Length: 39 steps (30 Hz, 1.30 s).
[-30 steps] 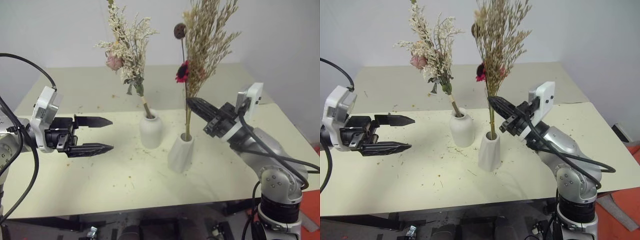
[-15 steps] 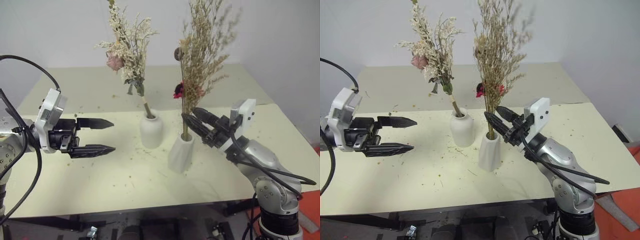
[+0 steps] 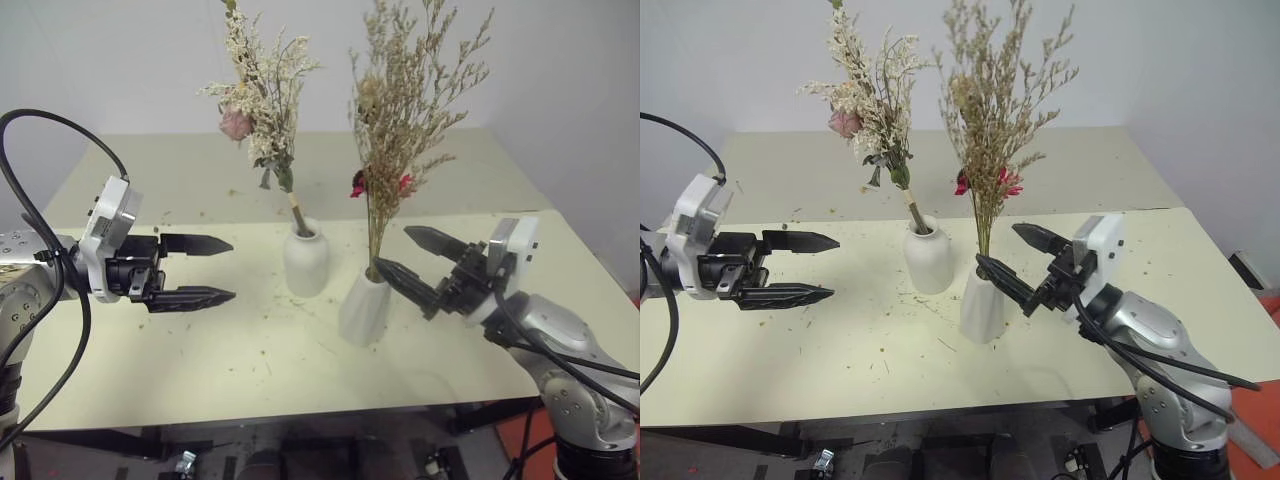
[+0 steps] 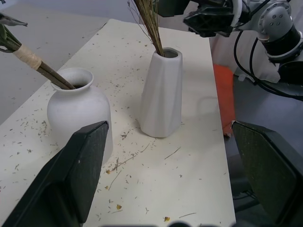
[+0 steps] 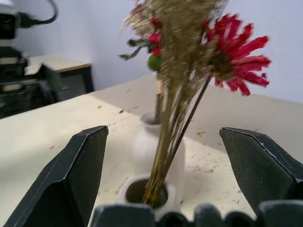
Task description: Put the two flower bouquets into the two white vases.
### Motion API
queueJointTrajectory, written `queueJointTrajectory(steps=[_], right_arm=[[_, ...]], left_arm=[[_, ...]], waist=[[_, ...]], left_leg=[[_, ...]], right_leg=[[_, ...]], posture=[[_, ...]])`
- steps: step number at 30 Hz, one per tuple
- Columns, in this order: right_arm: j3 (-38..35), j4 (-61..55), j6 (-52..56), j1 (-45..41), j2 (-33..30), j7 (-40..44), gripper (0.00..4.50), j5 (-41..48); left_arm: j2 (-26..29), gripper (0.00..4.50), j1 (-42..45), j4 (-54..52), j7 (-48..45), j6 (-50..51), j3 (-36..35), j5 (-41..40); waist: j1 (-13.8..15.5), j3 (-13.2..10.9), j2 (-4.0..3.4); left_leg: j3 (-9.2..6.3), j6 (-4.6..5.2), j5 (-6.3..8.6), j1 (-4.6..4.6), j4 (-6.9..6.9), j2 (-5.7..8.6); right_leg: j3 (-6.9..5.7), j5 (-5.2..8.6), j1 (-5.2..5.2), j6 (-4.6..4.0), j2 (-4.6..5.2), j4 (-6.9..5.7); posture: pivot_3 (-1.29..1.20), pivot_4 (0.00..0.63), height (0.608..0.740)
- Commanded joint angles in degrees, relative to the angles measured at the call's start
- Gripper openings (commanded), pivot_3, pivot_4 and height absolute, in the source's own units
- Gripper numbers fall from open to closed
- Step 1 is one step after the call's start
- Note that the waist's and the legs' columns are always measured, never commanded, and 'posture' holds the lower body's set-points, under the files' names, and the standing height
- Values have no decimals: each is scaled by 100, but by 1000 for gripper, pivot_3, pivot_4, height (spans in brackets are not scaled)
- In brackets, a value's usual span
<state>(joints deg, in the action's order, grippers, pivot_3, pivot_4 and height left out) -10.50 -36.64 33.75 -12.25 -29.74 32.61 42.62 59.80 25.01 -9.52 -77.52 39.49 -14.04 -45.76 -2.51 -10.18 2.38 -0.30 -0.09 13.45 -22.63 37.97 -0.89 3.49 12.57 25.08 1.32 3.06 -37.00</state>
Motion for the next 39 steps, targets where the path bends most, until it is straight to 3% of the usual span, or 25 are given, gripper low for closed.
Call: queueJointTrajectory(steps=[1,8,17,20,27,39], right_arm=[[-497,51,-6,29,-343,342,4456,441],[-787,559,-37,-60,-883,689,4456,519],[-827,623,-65,-279,-835,619,4456,565],[-846,577,-90,-238,-831,567,4456,571],[-912,457,-135,-191,-817,409,4456,559],[-1417,607,50,-161,-1629,1110,4456,925]], left_arm=[[-115,4500,270,241,-31,-206,133,154],[-499,4500,862,832,479,-302,614,781],[-1326,4500,2407,2463,1467,-845,1681,2471],[-1508,4500,2777,2929,1553,-956,1792,2762],[-2559,4500,3748,4464,2779,-1717,1771,3517],[-3560,4500,4647,6293,3000,-2967,1665,3822]], waist=[[5,0,0],[7,0,2],[39,-1,4],[26,-1,5],[122,-2,6],[147,-5,11]], left_leg=[[0,0,0,1,0,0],[0,0,0,21,3,2],[0,0,0,22,7,5],[0,1,0,17,7,7],[-2,1,1,16,24,10],[-2,3,2,4,34,17]], right_leg=[[0,0,-1,1,0,0],[0,2,-25,4,0,3],[1,-4,-37,2,0,13],[1,-6,-36,5,3,20],[0,-14,-46,19,5,22],[0,-21,-47,31,10,33]], posture=[[0,150,740],[0,150,740],[0,150,740],[0,150,740],[0,150,740],[0,150,740]])
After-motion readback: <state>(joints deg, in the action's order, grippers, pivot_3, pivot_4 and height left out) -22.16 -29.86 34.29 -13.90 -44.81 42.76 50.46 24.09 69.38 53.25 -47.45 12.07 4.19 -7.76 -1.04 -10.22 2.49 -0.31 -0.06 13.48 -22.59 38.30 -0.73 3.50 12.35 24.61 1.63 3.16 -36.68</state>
